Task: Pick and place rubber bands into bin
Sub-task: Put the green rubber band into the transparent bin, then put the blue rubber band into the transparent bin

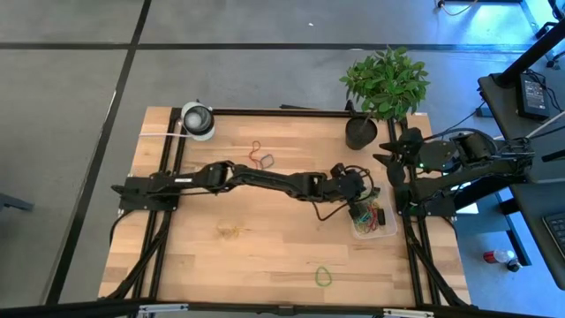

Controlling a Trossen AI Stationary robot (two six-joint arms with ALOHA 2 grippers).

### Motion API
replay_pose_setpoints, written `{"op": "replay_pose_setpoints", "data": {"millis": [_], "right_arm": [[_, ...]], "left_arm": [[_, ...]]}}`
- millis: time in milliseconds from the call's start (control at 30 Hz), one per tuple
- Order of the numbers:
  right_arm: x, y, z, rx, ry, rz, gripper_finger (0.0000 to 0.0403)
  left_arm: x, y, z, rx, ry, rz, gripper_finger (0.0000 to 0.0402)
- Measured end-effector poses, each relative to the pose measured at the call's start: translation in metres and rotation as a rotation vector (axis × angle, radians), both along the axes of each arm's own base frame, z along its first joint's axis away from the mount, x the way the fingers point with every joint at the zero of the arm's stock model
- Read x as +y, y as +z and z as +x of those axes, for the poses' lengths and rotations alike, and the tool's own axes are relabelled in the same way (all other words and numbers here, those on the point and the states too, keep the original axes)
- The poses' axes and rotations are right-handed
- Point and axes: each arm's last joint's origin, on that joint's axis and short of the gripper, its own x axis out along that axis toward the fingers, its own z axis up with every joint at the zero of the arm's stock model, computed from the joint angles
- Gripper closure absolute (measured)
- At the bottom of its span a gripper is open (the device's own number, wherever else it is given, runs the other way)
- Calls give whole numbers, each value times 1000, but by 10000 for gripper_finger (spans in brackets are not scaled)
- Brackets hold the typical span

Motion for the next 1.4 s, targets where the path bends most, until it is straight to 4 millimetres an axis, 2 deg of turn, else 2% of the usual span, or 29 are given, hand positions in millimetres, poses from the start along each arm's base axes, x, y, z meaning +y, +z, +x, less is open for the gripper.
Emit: {"op": "replay_pose_setpoints", "data": {"millis": [167, 333, 600, 733, 800, 900, 967, 1067, 1167, 1267, 1400], "right_arm": [[0, 0, 0, 1, 1, -1, 190], [0, 0, 0, 2, 2, -3, 190], [0, 0, 0, 4, 3, -4, 190], [0, 0, 0, 4, 3, -4, 190], [0, 0, 0, 5, 2, -5, 190], [0, 0, 0, 4, 2, -4, 190], [0, 0, 0, 3, 3, -4, 190], [0, 0, 1, -15, -11, 16, 190], [1, 2, 2, -44, -27, 44, 190], [3, 2, 11, -48, -17, 36, 190], [9, -1, 38, -6, 43, -14, 190]], "left_arm": [[16, -20, 6, 23, -18, -30, 380], [29, -26, 5, 48, -31, -60, 331], [22, -23, 4, 78, -88, 2, 245], [16, -3, -7, 118, -77, -76, 233], [15, 16, -18, 176, -84, -100, 238], [12, 35, -35, 283, -133, -43, 264], [8, 43, -45, 356, -214, 16, 292], [-4, 55, -61, 375, -331, 56, 348], [-5, 50, -77, 380, -348, 47, 392], [1, 37, -100, 353, -312, 14, 397], [-2, 37, -148, 190, -296, -39, 399]]}}
